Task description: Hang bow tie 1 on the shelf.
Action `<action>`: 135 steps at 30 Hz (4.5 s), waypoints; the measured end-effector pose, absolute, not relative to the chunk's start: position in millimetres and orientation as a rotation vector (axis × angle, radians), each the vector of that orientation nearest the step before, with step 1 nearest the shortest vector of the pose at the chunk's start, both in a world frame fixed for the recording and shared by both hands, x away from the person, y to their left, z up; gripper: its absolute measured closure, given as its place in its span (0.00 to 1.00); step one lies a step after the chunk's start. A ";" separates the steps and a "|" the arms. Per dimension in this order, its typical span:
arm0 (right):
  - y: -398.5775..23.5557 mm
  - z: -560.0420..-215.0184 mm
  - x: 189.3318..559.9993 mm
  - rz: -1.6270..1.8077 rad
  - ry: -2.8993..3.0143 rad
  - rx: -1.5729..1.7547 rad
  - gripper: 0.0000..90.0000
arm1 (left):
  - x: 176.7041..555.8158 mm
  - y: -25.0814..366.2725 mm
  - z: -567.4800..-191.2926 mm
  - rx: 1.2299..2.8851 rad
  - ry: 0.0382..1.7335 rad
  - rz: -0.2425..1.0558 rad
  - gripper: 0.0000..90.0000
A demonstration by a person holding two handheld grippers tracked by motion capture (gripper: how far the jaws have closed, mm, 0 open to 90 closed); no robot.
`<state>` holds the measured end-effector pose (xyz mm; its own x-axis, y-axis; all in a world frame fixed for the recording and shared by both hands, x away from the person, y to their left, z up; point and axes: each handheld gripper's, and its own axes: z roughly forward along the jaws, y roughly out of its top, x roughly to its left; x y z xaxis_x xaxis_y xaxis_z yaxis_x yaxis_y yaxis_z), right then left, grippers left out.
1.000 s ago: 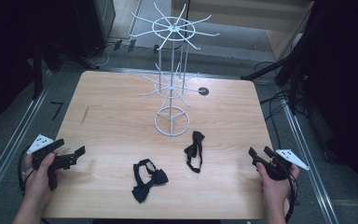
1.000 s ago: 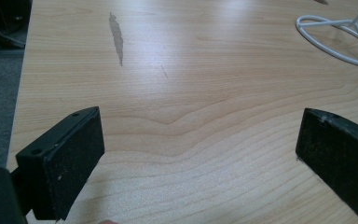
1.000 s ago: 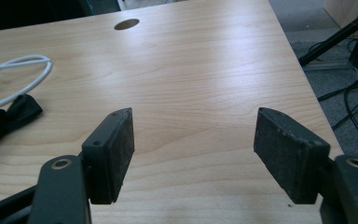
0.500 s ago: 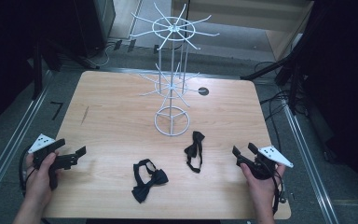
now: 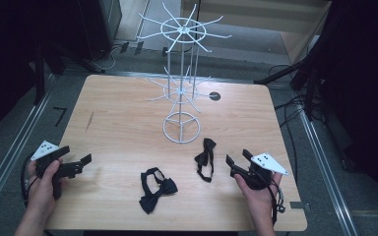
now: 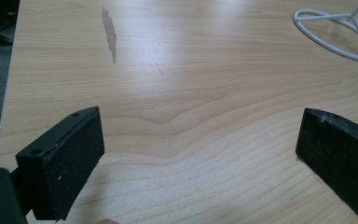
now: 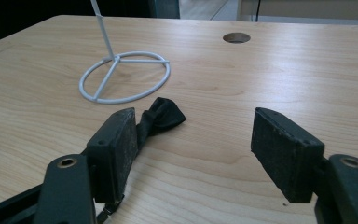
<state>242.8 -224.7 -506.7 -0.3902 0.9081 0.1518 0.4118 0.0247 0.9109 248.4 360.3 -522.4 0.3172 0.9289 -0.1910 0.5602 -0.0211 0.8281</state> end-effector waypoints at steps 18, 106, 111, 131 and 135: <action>-194.5 -505.1 240.8 1.379 1.913 1.287 0.36 | 243.4 358.5 -522.1 1.705 1.339 0.536 0.02; -38.0 -542.4 239.3 1.343 2.504 1.022 0.95 | 220.4 356.3 -522.7 1.742 1.350 0.540 0.00; -41.8 -532.7 237.9 1.371 2.451 0.984 1.00 | 220.4 356.5 -522.7 1.745 1.346 0.538 0.00; -65.9 -494.0 243.6 1.482 2.241 0.951 1.00 | 220.4 357.8 -522.4 1.738 1.344 0.538 0.00; -68.5 -487.6 243.4 1.489 2.221 0.941 1.00 | 220.1 357.8 -522.5 1.736 1.344 0.543 0.00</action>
<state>243.4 -68.5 -487.6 -0.7380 0.6668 0.1037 0.3494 0.2461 0.9041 220.1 357.8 -522.5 0.3275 0.9318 -0.1564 0.5616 -0.0588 0.8253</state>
